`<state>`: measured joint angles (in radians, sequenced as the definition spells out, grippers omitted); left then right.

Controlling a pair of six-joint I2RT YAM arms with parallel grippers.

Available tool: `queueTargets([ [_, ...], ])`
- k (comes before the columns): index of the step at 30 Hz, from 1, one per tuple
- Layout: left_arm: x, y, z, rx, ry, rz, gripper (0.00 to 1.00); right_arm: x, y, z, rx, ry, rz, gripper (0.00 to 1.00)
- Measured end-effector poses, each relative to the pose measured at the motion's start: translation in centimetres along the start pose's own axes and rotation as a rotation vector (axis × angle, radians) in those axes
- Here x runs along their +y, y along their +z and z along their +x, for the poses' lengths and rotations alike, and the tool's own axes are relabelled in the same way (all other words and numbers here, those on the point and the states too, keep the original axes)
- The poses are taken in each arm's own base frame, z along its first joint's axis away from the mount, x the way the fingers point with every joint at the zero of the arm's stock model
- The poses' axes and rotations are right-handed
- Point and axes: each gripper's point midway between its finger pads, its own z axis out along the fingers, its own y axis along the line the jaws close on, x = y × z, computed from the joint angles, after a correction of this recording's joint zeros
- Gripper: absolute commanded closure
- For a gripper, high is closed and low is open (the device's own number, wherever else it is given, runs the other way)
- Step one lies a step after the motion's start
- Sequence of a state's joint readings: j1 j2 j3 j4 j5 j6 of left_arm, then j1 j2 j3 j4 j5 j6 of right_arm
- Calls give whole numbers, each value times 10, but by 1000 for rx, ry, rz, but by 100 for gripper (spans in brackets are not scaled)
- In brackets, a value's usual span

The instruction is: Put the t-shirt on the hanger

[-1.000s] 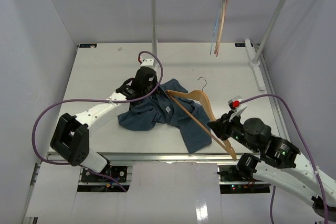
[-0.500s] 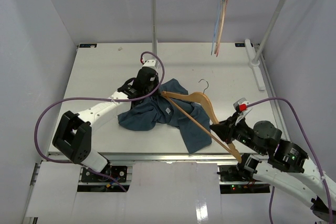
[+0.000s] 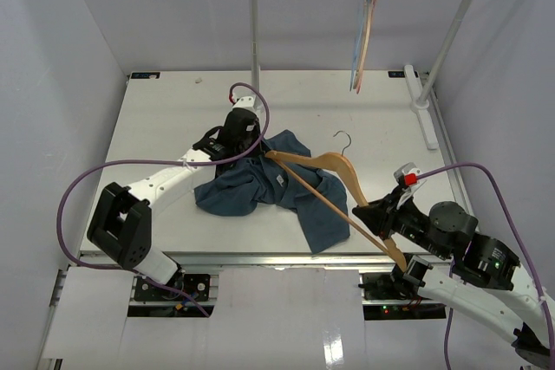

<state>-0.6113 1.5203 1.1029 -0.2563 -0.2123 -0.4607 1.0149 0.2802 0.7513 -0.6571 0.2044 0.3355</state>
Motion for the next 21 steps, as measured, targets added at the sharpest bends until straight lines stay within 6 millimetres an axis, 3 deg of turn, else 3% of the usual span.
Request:
queueTargets([
  [10, -4, 2, 1, 11, -2, 19, 100, 1, 5, 2, 1, -3, -5, 92],
  [18, -27, -17, -1, 23, -28, 154, 100, 0, 58, 29, 109, -23, 29, 92],
  [21, -31, -27, -4, 11, -34, 186, 100, -4, 69, 38, 125, -32, 44, 92],
])
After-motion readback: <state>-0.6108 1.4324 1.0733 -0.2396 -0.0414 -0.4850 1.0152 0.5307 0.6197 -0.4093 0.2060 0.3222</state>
